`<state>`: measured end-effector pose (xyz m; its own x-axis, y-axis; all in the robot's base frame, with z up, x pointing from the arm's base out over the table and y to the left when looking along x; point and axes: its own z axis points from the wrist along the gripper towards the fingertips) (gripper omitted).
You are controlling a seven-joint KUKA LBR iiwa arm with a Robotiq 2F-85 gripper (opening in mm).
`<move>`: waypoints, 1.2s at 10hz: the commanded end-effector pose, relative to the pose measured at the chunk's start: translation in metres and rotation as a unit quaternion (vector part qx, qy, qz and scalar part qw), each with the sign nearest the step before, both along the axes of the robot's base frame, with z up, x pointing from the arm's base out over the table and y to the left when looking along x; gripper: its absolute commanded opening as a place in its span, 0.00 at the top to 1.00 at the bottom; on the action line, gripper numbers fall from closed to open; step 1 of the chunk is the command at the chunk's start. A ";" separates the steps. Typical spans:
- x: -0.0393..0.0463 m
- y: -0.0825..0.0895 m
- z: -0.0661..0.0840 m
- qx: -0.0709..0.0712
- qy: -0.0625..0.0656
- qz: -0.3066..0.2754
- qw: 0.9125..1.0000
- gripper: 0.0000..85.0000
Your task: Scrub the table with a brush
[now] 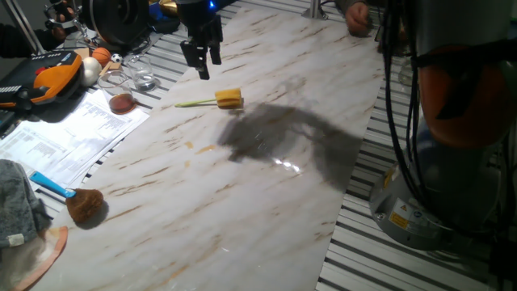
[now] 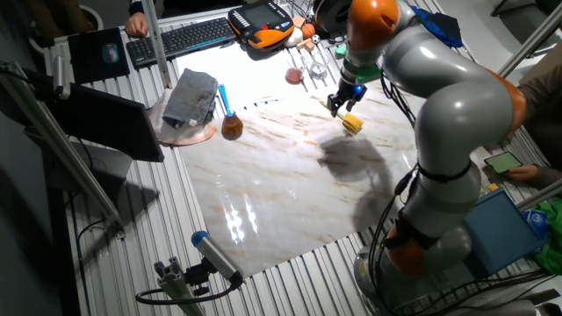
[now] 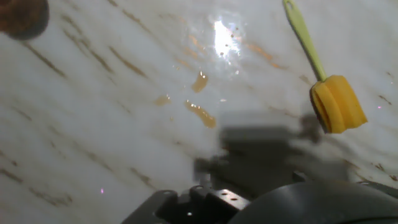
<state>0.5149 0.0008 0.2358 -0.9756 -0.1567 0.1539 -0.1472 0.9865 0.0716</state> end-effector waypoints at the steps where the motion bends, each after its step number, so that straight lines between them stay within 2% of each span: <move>1: -0.0001 0.000 0.000 -0.012 0.046 0.095 0.994 1.00; 7: -0.0005 -0.001 0.000 -0.006 0.042 0.103 0.994 1.00; 12: -0.0004 -0.001 0.000 -0.007 0.040 0.100 0.994 1.00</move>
<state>0.5145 0.0000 0.2357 -0.9101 -0.3429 0.2328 -0.3340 0.9393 0.0781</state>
